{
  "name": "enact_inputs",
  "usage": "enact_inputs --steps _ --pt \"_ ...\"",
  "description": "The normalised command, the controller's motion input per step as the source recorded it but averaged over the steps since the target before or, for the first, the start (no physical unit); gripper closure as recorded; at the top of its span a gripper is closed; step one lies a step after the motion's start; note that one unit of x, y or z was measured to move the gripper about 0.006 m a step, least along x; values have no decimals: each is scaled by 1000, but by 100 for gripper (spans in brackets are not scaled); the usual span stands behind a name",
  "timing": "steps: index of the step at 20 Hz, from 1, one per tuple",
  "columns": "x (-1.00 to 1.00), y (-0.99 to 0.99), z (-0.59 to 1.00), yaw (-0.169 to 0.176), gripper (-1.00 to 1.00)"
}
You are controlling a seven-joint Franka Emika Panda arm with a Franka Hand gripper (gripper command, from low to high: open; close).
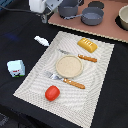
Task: Interact with the objects in diverse but meaningful ways.
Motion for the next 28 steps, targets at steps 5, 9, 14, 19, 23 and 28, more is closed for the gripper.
enact_inputs --steps 5,9,14,19,23,28 --pt "-237 -267 -450 0 -100" --pt "-201 -144 -371 0 -100" --pt "-209 -93 -380 0 -100" --pt "-268 -41 -391 0 -100" --pt "-292 -21 -408 0 -100" --pt "-320 0 -407 0 -100"
